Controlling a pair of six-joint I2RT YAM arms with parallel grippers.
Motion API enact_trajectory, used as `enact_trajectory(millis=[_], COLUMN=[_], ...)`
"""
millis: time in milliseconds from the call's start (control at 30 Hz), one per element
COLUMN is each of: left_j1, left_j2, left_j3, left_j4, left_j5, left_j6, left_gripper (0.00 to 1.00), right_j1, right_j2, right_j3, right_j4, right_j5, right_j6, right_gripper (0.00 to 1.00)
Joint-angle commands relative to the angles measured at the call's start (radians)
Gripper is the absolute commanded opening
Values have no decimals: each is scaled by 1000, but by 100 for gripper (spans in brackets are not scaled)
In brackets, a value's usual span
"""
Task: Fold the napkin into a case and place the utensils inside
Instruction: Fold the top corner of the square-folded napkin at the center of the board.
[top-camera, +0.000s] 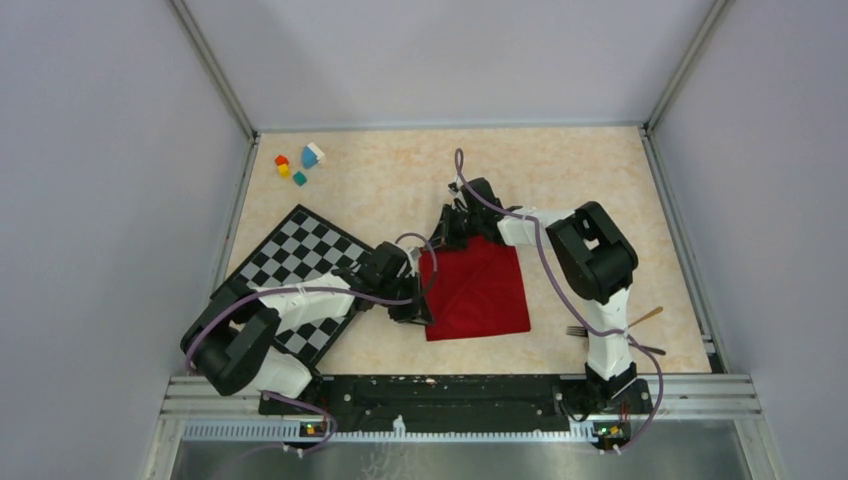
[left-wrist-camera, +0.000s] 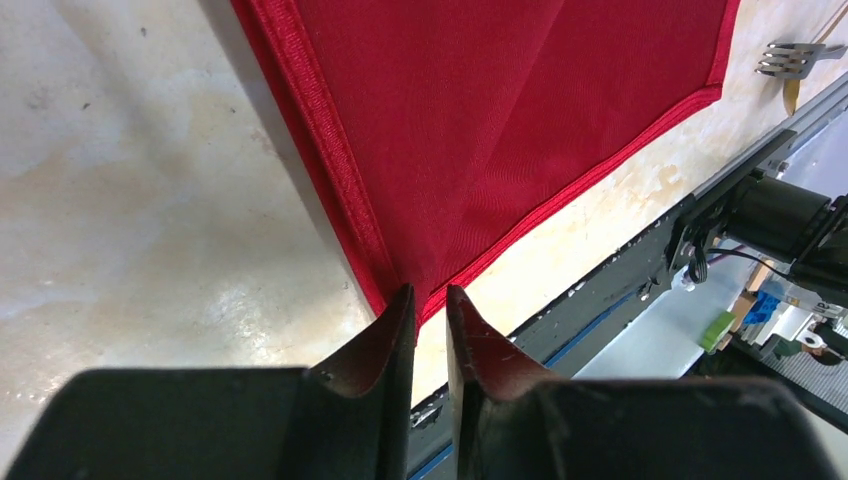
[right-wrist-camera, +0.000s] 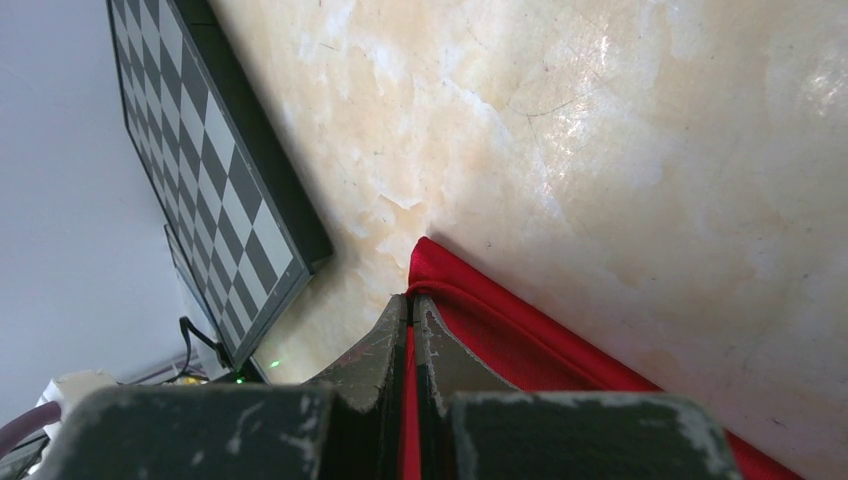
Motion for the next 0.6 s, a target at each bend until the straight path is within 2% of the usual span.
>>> enact_trajectory(millis=[0, 200, 233, 333, 433, 500, 567], left_j1=[-4, -7, -6, -6, -6, -6, -6], left_j2=[4, 48, 59, 100, 133, 133, 124], left_j3=[8, -10, -17, -36, -50, -62, -65], left_j4=[41, 47, 53, 61, 72, 81, 81], left_j5=[3, -5, -9, -40, -52, -49, -49], left_j6=[20, 25, 26, 35, 43, 41, 41], left_gripper=[23, 23, 22, 21, 20, 20, 20], right_j1=[3, -2, -2, -9, -51, -89, -114], right_j2=[-22, -24, -24, -64, -208, -308, -371], right_j3=[14, 15, 18, 39, -35, -112, -172], right_j4=[9, 14, 13, -56, -123, -139, -171], right_j5=[14, 8, -1, -2, 30, 38, 37], right_j6=[-20, -20, -20, -57, -110, -153, -200], right_gripper=[0, 0, 4, 25, 46, 52, 54])
